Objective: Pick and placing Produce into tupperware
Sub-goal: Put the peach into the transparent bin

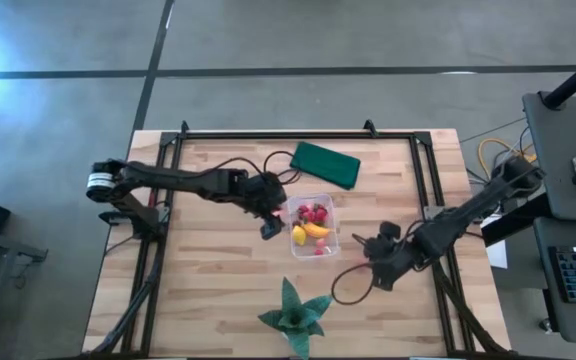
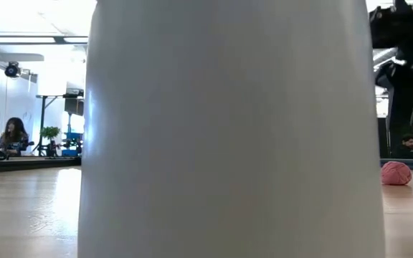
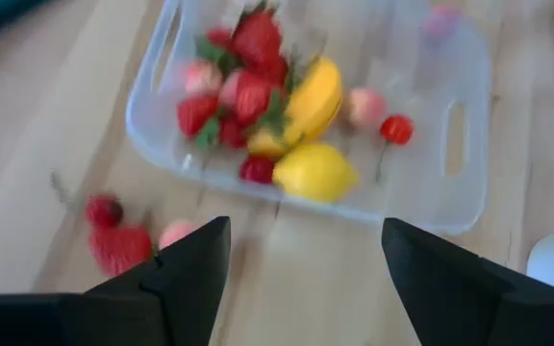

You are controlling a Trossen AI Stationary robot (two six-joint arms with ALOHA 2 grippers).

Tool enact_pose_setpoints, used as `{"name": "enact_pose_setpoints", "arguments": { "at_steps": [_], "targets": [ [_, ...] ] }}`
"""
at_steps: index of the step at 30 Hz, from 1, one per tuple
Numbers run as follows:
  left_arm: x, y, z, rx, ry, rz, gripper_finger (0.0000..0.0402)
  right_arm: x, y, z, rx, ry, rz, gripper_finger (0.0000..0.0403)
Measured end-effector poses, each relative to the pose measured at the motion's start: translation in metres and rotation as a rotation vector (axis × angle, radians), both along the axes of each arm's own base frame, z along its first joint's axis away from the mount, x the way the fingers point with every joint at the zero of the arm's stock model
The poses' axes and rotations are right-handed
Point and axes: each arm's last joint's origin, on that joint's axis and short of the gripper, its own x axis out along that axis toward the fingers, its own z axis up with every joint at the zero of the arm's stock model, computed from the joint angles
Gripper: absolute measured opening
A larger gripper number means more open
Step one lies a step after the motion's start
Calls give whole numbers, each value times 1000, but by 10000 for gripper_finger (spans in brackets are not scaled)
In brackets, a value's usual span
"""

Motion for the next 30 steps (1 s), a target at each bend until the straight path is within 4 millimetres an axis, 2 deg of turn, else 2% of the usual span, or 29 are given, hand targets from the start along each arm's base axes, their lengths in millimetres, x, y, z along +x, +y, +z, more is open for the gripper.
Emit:
{"name": "enact_pose_setpoints", "arguments": {
  "at_steps": [8,17,23,30],
  "targets": [
    [-5,-9,-3,-20,56,-1,257,11,8,-22,12,-25,19,230],
    [-10,-11,-15,-9,98,3,257,18,13,-43,-33,39,39,217],
    [-14,-13,-26,-10,134,-1,257,22,15,-45,-27,18,58,198],
    [-14,-14,-27,-8,135,-10,257,22,15,-45,-28,17,57,167]
  ]
}}
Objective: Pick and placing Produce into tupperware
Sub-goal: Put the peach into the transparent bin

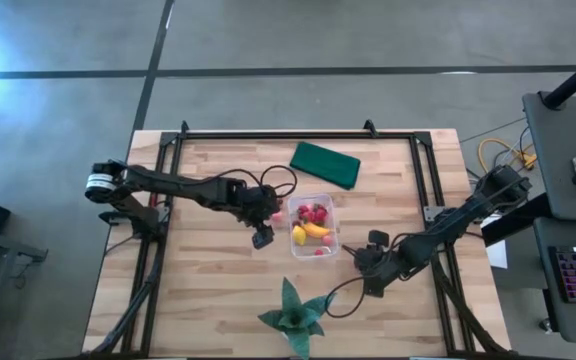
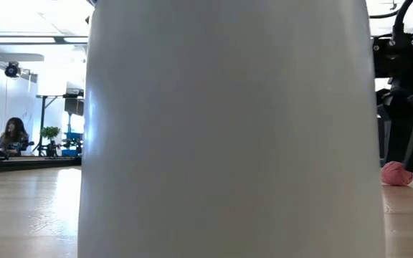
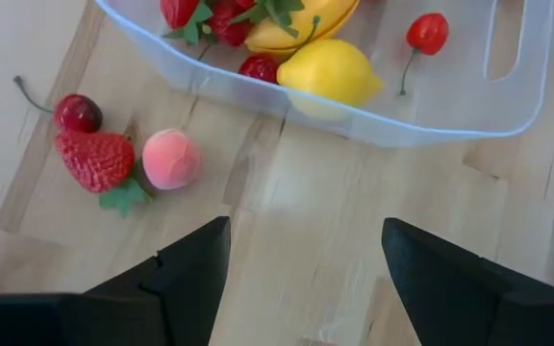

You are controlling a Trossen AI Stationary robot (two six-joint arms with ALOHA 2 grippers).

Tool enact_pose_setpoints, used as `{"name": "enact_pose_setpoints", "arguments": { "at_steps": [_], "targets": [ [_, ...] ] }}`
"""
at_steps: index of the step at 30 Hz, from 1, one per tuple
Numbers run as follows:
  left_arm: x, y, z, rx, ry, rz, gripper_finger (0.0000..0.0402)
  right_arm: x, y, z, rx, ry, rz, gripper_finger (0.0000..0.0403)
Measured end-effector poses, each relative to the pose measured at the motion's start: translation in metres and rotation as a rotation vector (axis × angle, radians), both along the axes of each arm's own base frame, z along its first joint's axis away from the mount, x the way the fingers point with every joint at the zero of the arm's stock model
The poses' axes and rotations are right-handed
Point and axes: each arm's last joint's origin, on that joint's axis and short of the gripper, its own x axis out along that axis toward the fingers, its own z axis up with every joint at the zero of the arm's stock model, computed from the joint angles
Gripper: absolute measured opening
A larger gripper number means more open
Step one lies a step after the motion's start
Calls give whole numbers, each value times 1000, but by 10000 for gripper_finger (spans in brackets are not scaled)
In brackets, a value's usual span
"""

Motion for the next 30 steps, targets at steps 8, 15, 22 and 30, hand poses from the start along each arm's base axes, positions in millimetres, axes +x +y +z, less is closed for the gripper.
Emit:
{"name": "enact_pose_setpoints", "arguments": {
  "at_steps": [8,15,22,30],
  "targets": [
    [-5,0,-10,-1,34,0,257,-1,-2,-3,-23,-17,-37,162],
    [-9,-1,-17,-3,57,-2,257,0,-2,-4,-16,-28,-38,192],
    [-9,-1,-17,-3,56,-1,257,-3,-4,-14,-31,2,-38,215],
    [-9,-1,-17,-4,58,-1,257,2,-1,-17,-44,3,-41,209]
  ]
}}
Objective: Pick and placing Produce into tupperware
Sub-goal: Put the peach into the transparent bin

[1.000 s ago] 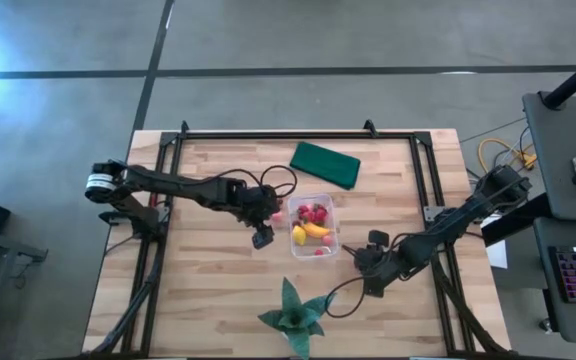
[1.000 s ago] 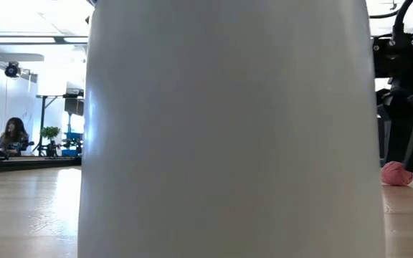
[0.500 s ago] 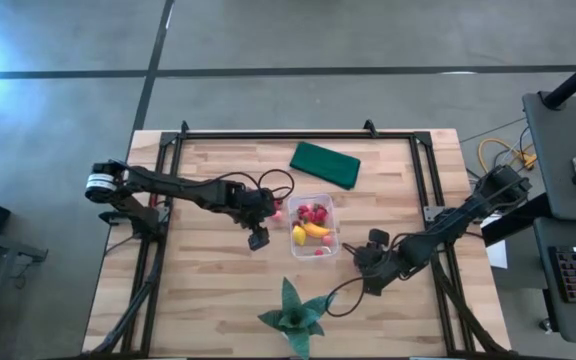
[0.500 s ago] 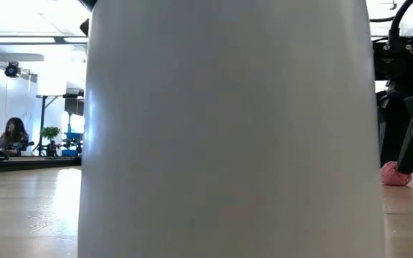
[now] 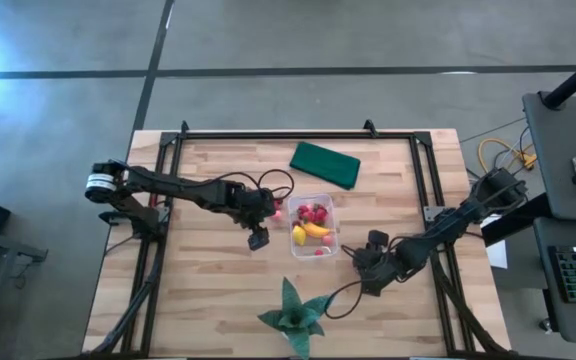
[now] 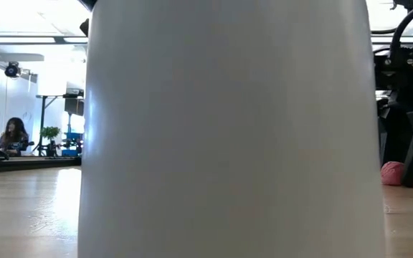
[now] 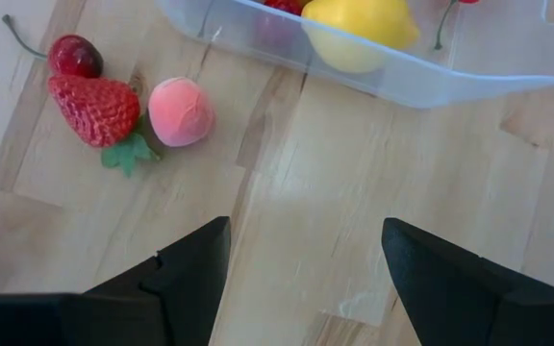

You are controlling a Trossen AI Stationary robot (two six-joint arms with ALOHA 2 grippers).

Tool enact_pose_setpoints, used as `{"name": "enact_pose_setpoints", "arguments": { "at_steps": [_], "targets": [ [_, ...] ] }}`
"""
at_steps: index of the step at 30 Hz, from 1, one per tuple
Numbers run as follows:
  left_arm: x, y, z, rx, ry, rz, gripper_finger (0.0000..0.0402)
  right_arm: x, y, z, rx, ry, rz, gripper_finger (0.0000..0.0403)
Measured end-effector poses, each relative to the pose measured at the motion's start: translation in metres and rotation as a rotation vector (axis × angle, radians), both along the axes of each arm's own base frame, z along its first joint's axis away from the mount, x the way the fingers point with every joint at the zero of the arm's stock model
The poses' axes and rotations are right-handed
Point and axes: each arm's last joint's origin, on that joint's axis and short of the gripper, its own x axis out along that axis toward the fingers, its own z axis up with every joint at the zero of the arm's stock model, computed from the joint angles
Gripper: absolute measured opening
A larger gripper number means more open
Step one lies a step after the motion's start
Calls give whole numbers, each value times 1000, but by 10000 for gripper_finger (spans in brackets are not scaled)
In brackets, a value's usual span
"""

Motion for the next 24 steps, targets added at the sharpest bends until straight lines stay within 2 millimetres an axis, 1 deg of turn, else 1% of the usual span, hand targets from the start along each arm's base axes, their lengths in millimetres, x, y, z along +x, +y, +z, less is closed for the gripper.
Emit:
{"name": "enact_pose_setpoints", "arguments": {
  "at_steps": [4,15,19,24],
  "targets": [
    [0,0,0,1,0,-2,257,0,0,0,0,-2,-1,192],
    [0,0,0,3,1,-5,257,1,0,2,-1,-12,-10,119],
    [0,0,-1,2,1,-5,257,3,0,18,19,-80,-42,106],
    [0,0,-1,3,1,-5,257,-4,-9,47,-31,-155,-90,105]
  ]
}}
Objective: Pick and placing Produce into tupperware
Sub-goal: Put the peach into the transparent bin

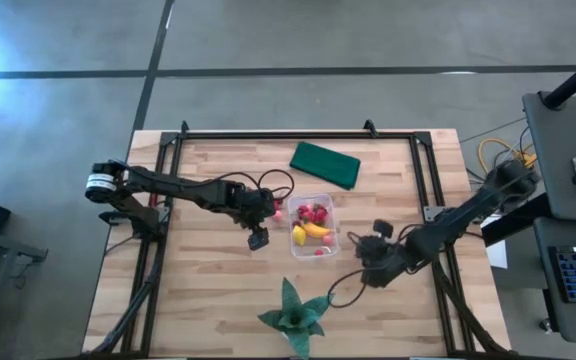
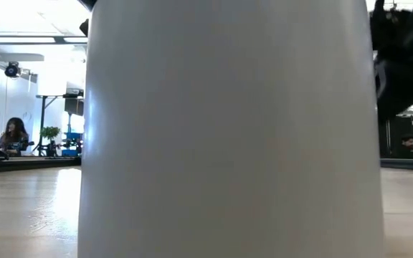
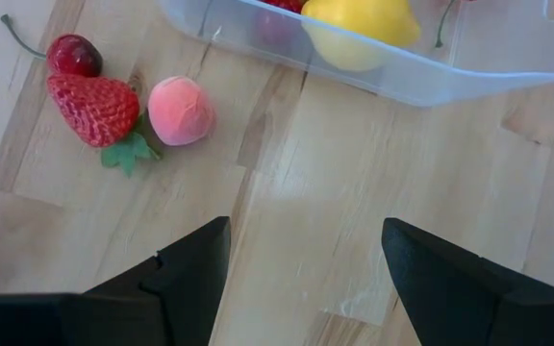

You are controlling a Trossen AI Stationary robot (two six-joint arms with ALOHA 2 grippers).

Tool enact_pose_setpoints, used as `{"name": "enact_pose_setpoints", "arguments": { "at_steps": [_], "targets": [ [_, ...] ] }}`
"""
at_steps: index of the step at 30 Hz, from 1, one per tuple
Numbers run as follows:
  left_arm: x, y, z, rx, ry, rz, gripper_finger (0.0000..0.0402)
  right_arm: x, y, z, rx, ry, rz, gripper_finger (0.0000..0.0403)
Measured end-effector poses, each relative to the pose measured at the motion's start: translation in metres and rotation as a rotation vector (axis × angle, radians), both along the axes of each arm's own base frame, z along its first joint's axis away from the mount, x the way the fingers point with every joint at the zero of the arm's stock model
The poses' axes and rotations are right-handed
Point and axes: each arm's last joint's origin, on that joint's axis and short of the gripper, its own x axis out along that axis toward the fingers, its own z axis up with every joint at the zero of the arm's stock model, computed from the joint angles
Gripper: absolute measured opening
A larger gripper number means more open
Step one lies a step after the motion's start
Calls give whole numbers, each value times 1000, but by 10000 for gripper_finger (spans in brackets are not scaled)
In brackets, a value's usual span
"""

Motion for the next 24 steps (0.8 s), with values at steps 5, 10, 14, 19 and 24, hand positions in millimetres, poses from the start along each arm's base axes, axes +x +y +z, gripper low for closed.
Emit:
{"name": "enact_pose_setpoints", "arguments": {
  "at_steps": [5,10,14,19,24],
  "targets": [
    [1,0,0,1,-10,-1,257,-13,-17,25,-15,-64,-46,111],
    [1,0,0,6,-11,-10,257,-4,-37,47,55,-198,-48,110],
    [1,0,0,10,-12,-18,257,18,-54,58,161,-312,34,113],
    [1,0,0,28,-13,-52,257,43,-75,52,257,-340,87,121],
    [1,0,0,53,-16,-93,257,66,-80,40,270,-259,117,135]
  ]
}}
